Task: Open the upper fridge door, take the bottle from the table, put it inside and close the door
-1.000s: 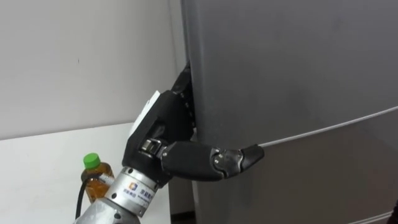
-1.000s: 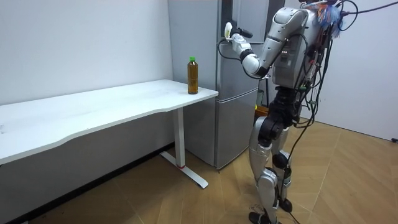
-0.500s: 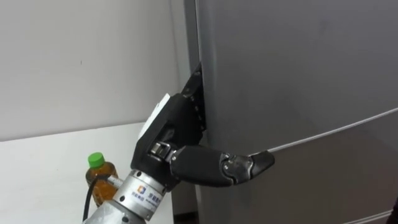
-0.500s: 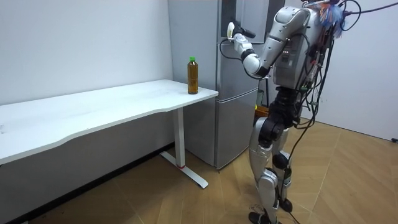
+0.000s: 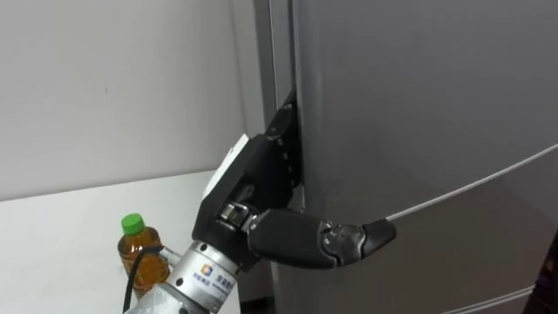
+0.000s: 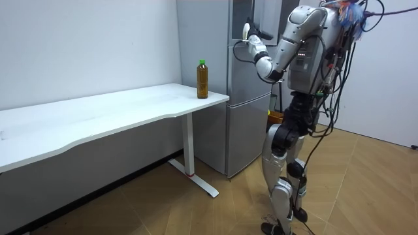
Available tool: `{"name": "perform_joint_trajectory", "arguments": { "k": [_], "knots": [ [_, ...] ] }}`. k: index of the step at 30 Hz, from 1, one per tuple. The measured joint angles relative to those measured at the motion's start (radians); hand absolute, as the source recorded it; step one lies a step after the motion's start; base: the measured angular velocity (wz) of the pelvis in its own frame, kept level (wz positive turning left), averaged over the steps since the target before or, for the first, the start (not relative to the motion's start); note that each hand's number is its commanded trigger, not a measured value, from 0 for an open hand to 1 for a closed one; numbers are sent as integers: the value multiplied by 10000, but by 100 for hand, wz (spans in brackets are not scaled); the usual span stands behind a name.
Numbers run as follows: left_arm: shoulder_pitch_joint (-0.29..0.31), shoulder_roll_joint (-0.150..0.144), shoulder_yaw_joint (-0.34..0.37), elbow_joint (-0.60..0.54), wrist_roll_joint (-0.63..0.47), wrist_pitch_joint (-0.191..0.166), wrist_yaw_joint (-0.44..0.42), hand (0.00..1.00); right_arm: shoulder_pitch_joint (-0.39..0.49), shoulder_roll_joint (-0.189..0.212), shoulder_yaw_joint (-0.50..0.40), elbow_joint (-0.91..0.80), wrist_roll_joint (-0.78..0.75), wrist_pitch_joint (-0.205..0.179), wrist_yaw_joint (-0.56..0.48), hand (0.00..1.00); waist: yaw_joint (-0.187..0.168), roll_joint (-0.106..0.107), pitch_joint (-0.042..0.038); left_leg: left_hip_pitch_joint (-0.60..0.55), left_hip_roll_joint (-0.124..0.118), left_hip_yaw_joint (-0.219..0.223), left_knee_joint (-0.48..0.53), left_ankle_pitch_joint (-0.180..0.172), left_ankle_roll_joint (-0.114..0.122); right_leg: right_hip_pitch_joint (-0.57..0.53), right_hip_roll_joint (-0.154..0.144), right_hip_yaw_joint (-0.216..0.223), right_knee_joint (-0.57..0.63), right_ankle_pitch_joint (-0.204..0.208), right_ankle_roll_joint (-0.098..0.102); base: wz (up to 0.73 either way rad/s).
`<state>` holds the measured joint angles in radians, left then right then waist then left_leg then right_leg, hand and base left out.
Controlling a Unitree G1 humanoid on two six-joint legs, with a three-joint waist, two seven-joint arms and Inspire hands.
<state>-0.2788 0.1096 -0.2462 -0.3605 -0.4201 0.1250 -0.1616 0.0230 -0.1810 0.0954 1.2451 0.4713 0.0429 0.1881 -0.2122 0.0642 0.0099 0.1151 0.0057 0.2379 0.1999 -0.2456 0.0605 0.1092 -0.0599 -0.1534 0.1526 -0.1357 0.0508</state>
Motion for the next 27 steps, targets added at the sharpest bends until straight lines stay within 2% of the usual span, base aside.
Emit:
{"name": "perform_joint_trajectory", "arguments": {
  "k": [4, 9, 12, 17, 20, 22, 24, 27],
  "knots": [
    [0, -1, -288, 0, 18, -163, 0, 0, 12, -179, 4, -1, -6, -2, 52, 0, -25, 11, -13, -8, -1, 120, -26, -2, 41, -73, 4, 133, 2, 93, 28, -9],
    [-1, -17, -742, -2, 4, -396, -21, 0, 12, -186, 5, -2, -9, -73, 64, 0, -38, 17, -34, 14, 0, 256, -29, -10, 85, -104, 2, 160, -5, 152, 33, -7],
    [17, -72, -1221, 0, -10, -396, -311, 0, -3, -185, 20, -12, -4, -124, 72, 0, -141, 45, -67, 0, -1, 338, -35, -10, 89, -106, -1, 189, -4, 165, 40, -12],
    [-16, -74, -1890, -1, -441, -519, -821, 0, -11, -187, 205, -20, 72, -209, 43, 0, -348, 66, -76, 3, 5, 426, -29, -13, 96, -137, 21, 405, -3, 165, 42, -9],
    [-133, -82, -2304, 19, -507, -508, -1140, 0, -15, -192, 220, -51, 255, -211, 46, 0, -585, 98, -39, -9, 36, 498, -38, -24, 100, -234, 44, 423, 1, 166, 42, -11],
    [-297, -97, -2525, 82, -508, -456, -1443, 0, -13, -245, 217, -56, 427, -211, 44, 0, -740, 278, -14, -2, 53, 603, -64, -29, 93, -270, 72, 536, 4, 166, 42, -14],
    [-440, -112, -2675, 247, -514, -415, -1722, 0, -27, -249, 219, -58, 575, -212, 67, 0, -875, 341, 0, 18, 69, 624, -85, -22, 78, -285, 101, 571, 12, 165, 38, -8],
    [-706, -211, -2926, 299, -518, -404, -2112, 0, -32, -240, 232, -55, 776, -211, 96, 0, -921, 329, 10, 15, 119, 800, -132, 7, 25, -430, 167, 712, 24, 192, -14, -19]
  ]
}}
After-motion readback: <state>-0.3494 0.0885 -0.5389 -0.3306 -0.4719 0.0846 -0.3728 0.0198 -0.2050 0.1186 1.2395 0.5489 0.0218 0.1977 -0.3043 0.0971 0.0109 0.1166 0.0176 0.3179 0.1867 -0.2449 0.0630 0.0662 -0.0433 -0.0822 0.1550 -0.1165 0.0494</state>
